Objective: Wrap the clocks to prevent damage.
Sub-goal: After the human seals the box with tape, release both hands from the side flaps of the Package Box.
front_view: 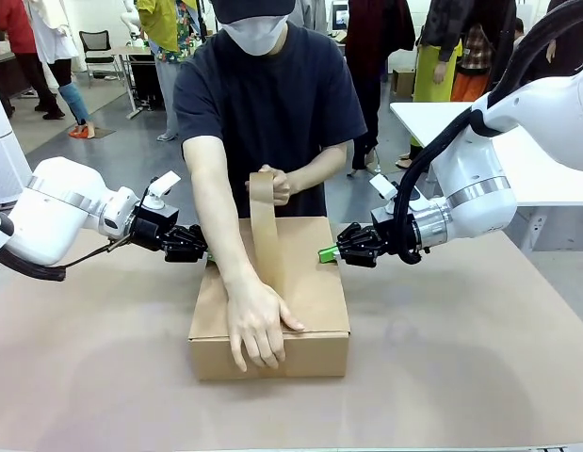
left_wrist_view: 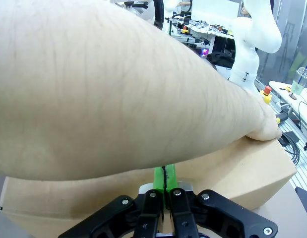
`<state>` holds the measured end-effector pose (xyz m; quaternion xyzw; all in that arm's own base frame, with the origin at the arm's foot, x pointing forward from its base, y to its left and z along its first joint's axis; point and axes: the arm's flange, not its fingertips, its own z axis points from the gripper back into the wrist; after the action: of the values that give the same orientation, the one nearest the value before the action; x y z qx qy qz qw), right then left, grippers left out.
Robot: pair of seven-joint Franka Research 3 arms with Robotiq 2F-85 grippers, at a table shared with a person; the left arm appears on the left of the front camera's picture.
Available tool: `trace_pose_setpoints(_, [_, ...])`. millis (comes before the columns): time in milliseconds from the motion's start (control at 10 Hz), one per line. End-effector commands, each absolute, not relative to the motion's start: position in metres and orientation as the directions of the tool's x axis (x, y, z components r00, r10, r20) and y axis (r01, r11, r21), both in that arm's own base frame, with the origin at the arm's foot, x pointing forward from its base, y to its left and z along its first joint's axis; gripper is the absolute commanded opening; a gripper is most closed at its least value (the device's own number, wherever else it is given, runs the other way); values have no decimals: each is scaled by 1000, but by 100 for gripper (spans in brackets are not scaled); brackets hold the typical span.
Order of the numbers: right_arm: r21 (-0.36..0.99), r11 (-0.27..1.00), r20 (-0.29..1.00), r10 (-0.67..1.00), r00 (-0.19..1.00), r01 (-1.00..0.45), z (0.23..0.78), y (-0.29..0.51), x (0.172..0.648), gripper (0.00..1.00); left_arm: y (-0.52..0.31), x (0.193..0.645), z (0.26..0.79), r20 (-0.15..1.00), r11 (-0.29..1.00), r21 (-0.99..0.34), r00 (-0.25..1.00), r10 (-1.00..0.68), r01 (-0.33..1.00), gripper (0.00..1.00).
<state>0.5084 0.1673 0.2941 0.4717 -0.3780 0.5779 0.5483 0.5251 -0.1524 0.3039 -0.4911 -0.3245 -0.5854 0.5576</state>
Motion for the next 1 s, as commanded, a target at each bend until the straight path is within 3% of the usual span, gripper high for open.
trace_pose_setpoints(0, [82,-108,959,280,49,-991,292,168,508,1,-154,525,302,934,-163,-167,103,-341,972,0])
trace_pose_setpoints(900, [82,-108,959,280,49,-991,292,168,508,1,-154,525,302,934,-163,-167,103,-341,972,0])
